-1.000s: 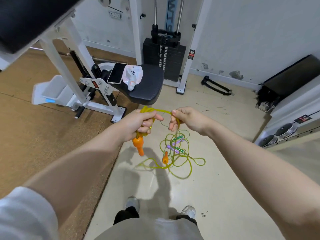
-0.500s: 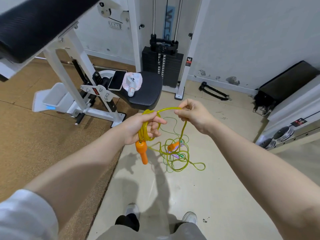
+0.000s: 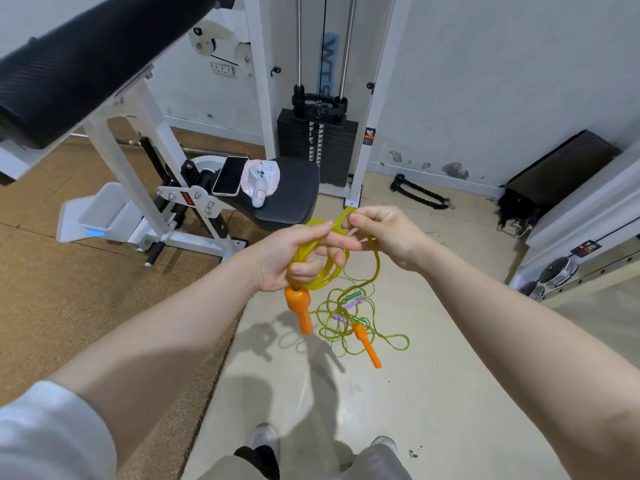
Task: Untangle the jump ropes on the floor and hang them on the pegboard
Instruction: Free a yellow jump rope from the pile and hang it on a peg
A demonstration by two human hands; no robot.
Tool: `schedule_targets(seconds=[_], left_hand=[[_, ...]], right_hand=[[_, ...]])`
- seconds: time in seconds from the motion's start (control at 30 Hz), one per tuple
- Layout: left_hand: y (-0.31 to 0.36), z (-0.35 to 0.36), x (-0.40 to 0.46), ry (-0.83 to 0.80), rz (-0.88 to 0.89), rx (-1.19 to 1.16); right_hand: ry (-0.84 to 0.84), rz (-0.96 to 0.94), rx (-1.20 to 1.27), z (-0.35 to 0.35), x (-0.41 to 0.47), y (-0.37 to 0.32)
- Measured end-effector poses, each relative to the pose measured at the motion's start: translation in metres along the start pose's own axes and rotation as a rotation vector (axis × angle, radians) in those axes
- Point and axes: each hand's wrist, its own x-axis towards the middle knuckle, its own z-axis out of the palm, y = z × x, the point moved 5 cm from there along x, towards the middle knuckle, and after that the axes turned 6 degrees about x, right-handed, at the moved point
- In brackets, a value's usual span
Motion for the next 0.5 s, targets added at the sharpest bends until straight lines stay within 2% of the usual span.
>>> schedule_targets(seconds=[0.13, 0.23, 0.3, 0.37, 0.5], left_hand=[[0.006, 0.015, -0.005, -0.317, 0.019, -0.016], [0.019, 0.021, -0.007, -0.576, 0.122, -0.325], [0.031, 0.018, -0.010, -0.627, 0.214, -0.524], [0.044, 0.009, -0.012, -0.503, 0.336, -0.579], [0.047, -0.043, -0.008, 0.188, 0.525, -0.571]], right_hand=[[-0.006, -0.077, -0.118, 0.019, -0.002, -0.005], [-0.072, -0.002, -0.279, 0.027, -0.004, 0.006], [-0.160, 0.113, -0.331, 0.027, -0.009, 0.023], [-0.268, 0.219, -0.377, 0.023, -0.018, 0.044], [-0.389, 0.406, -0.406, 0.024, -0.035, 0.061]])
